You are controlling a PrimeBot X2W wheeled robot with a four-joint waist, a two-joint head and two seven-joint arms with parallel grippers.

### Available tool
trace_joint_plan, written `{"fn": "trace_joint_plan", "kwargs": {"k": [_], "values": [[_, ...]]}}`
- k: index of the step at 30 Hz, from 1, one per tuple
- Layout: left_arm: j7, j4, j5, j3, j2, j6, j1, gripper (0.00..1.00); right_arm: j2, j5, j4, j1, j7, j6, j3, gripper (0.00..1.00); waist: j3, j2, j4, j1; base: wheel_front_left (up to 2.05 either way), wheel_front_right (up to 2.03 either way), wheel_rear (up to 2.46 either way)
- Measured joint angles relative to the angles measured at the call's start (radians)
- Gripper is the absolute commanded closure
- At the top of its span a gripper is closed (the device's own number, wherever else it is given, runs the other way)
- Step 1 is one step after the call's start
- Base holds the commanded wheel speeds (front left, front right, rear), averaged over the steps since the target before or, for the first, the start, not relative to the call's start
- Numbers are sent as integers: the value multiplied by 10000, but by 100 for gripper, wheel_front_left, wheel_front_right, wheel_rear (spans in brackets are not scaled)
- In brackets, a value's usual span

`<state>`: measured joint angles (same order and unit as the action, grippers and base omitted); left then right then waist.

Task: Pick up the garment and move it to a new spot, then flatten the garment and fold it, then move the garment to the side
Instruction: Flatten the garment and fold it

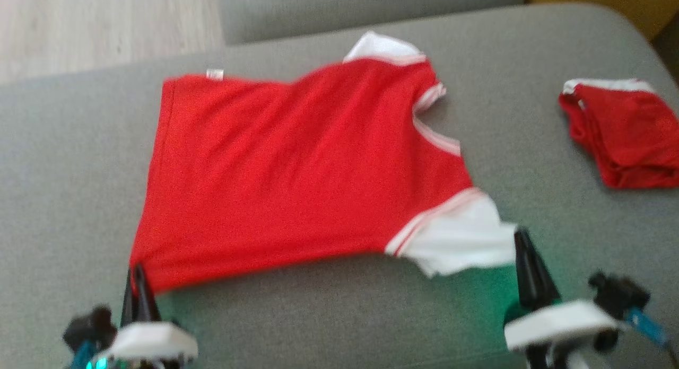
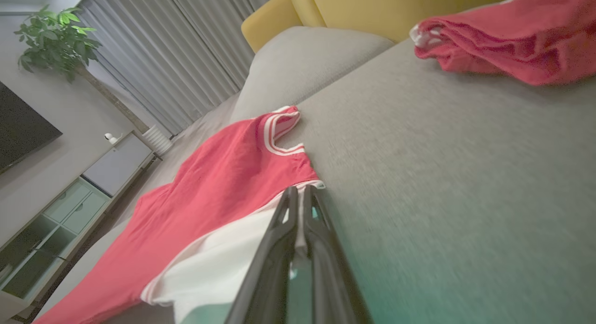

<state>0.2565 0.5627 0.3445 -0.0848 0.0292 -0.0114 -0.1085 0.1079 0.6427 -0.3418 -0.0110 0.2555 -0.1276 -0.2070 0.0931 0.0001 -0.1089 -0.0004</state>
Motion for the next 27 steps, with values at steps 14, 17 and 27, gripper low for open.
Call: {"fn": "trace_joint_plan", "kwargs": {"k": [14, 17, 27], "values": [[-2, -522, 518, 872, 63, 81, 2280, 100, 2, 280, 244, 2124, -4, 0, 140, 100, -1394, 0, 311, 1, 0, 0, 0], [-2, -537, 518, 1034, 67, 38, 2405, 100, 29, 280, 435, 2368, -198, 0, 161, 100, -1452, 0, 479, 3, 0, 0, 0], [-2, -755, 535, 1837, 102, 67, 1406, 100, 23, 343, 922, 1009, -840, 0, 525, 100, -974, 0, 624, 5, 0, 0, 0]]}}
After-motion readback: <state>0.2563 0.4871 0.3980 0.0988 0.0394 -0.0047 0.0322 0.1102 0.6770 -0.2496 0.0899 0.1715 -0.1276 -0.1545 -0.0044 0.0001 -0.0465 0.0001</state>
